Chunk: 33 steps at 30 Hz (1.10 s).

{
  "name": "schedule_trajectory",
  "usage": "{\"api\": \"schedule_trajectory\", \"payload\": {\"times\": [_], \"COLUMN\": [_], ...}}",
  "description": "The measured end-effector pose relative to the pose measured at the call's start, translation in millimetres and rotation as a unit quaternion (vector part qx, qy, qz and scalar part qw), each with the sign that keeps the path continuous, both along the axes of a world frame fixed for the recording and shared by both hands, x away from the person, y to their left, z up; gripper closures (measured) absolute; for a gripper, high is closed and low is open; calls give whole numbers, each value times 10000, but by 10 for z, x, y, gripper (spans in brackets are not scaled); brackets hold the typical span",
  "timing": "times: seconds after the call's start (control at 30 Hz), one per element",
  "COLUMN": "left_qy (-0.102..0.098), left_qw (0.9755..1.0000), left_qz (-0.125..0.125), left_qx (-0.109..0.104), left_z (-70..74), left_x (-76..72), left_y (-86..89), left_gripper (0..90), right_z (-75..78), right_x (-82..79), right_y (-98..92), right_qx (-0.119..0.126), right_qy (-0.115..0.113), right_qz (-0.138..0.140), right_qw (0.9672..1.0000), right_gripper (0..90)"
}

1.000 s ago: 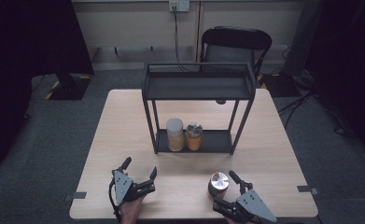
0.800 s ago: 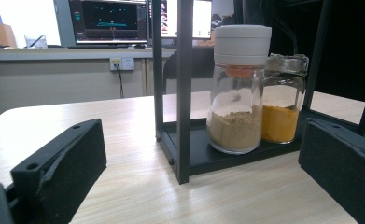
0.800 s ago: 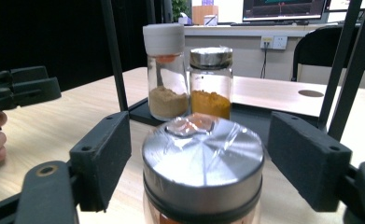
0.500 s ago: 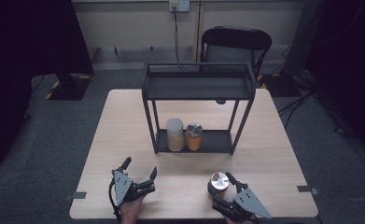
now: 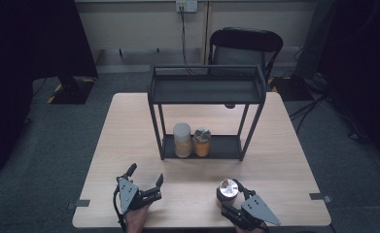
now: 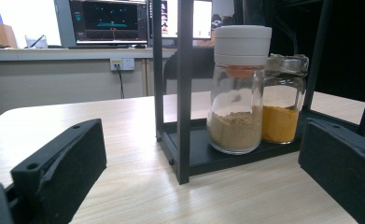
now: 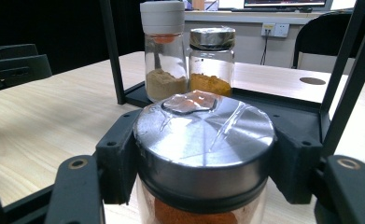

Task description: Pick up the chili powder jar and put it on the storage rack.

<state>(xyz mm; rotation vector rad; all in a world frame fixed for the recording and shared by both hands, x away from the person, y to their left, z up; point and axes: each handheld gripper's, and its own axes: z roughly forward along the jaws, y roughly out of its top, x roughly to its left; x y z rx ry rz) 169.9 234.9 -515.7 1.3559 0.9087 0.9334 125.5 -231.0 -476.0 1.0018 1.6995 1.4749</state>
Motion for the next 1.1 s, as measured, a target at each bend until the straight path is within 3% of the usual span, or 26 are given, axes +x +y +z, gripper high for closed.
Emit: {"api": "schedule_trajectory", "payload": {"times": [0.47,1.1], "left_qy": [0,2], "left_qw": [10000,10000], "left_qz": [-2,2], "left_qx": [1,-6], "left_z": [0,0], "left_x": [0,1], "left_y": [0,-1], "left_gripper": [3,2], "right_z": [47,133], "right_x": [-18,20], "right_y": [40,57], "right_qx": [-34,-153], "right_qy": [77,90], "right_qz": [-83,37], "right_qw": [9999,9998], "right_gripper": [349,349]}}
